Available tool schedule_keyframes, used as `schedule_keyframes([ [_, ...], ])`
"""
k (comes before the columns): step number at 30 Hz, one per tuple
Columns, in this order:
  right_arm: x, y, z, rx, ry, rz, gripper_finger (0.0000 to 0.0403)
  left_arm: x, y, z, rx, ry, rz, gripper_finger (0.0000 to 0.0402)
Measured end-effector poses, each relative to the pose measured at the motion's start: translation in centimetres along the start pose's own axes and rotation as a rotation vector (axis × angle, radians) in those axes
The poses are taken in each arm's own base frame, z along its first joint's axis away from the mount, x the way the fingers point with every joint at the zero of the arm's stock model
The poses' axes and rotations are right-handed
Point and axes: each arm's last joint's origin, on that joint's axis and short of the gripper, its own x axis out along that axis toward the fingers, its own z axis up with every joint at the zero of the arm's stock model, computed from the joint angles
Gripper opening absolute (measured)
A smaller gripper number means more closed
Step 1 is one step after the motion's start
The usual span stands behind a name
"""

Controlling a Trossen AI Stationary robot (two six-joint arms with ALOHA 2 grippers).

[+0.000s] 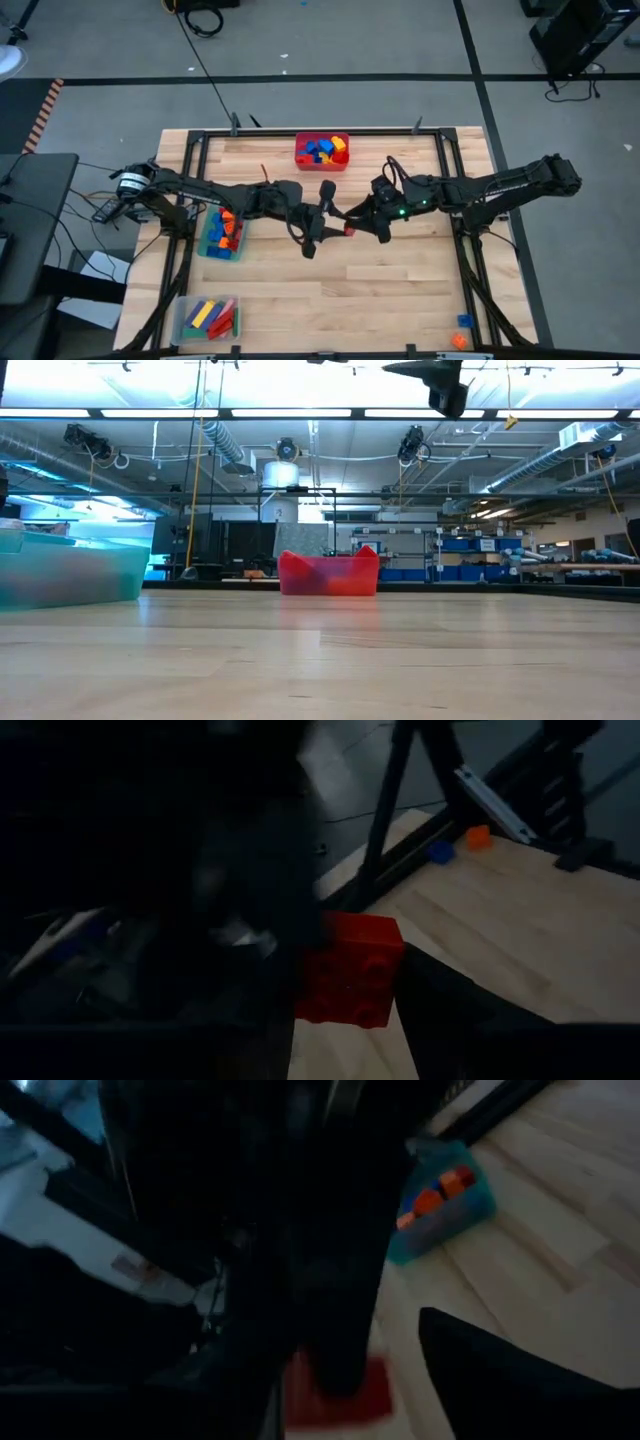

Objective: Sort blocks by size
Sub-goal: Put the red 4 studded building block into the teal bin

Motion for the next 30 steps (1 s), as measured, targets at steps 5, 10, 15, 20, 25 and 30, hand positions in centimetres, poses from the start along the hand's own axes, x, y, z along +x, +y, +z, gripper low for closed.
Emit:
schedule_keyframes([
  [5, -0.4, -0.9, -0.6, 0.028, 0.08, -0.086, 0.0283, -0.1, 0.1, -0.4, -0.016, 0.089, 0.071, 0.0152],
  [10, -0.9, -1.8, -2.0, 0.074, 0.204, -0.212, 0.0284, -1.5, 0.8, 0.2, -0.111, 0.152, 0.16, 0.0152],
  [15, -1.0, -0.9, -3.5, 0.046, 0.229, -0.241, 0.0276, -4.3, 1.0, 0.6, -0.415, 0.282, 0.209, 0.0152],
  [20, -1.4, 0.7, -5.5, 0.011, 0.235, -0.257, 0.0271, -8.4, 0.8, 0.5, -0.754, 0.479, 0.32, 0.0152],
  [25, -2.1, 1.8, -7.6, -0.027, 0.234, -0.32, 0.0261, -11.4, -1.2, -0.7, -0.979, 0.767, 0.429, 0.0152],
  [30, -2.8, 2.7, -9.1, -0.044, 0.24, -0.328, 0.025, -13.8, -3.9, -1.4, -1.138, 1.064, 0.504, 0.0152],
])
